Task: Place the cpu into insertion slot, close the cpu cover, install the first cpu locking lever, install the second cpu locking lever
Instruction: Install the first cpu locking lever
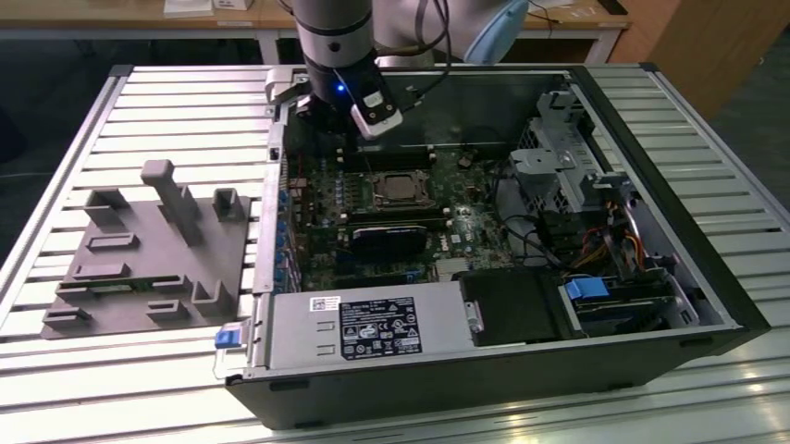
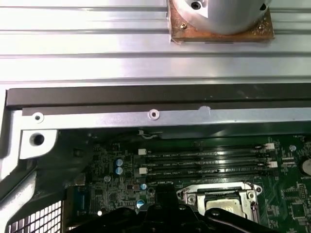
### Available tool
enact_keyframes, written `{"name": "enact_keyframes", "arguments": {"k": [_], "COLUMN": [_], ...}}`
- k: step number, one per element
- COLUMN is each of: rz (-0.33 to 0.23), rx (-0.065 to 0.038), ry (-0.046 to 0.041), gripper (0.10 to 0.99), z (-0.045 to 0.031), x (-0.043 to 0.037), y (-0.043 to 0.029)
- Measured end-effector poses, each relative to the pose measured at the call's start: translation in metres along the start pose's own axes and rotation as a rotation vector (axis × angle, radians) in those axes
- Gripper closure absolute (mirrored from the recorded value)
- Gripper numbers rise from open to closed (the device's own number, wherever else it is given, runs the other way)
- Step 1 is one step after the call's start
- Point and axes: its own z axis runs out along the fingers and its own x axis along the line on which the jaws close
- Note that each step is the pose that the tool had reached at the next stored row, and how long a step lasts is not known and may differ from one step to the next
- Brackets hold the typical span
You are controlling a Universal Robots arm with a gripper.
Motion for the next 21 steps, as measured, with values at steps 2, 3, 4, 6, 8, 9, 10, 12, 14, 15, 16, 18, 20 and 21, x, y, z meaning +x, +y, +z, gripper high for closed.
{"name": "enact_keyframes", "arguments": {"k": [2, 3, 4, 6, 8, 9, 10, 12, 14, 15, 16, 18, 20, 21], "rz": [-0.007, -0.01, -0.014, -0.02, -0.025, -0.028, -0.03, -0.033, -0.038, -0.041, -0.044, -0.05, -0.055, -0.057], "rx": [-0.005, -0.006, -0.007, -0.009, -0.01, -0.011, -0.012, -0.013, -0.014, -0.015, -0.015, -0.017, -0.018, -0.018], "ry": [-0.0144, -0.0234, -0.0322, -0.049, -0.0615, -0.0659, -0.0698, -0.0778, -0.0906, -0.0985, -0.1069, -0.124, -0.1384, -0.1416], "gripper": [0.984, 0.984, 0.984, 0.984, 0.984, 0.984, 0.984, 0.984, 0.984, 0.984, 0.984, 0.984, 0.984, 0.984], "z": [0.0003, 0.0005, 0.0007, 0.001, 0.0012, 0.0014, 0.0015, 0.002, 0.0026, 0.0028, 0.0031, 0.0036, 0.0041, 0.0044], "x": [0.0003, 0.0003, 0.0004, 0.0004, 0.0004, 0.0004, 0.0005, 0.0005, 0.0005, 0.0005, 0.0006, 0.0006, 0.0006, 0.0006], "y": [-0.0001, -0.0002, -0.0002, -0.0003, -0.0003, -0.0004, -0.0004, -0.0005, -0.0006, -0.0007, -0.0008, -0.0009, -0.001, -0.0011]}}
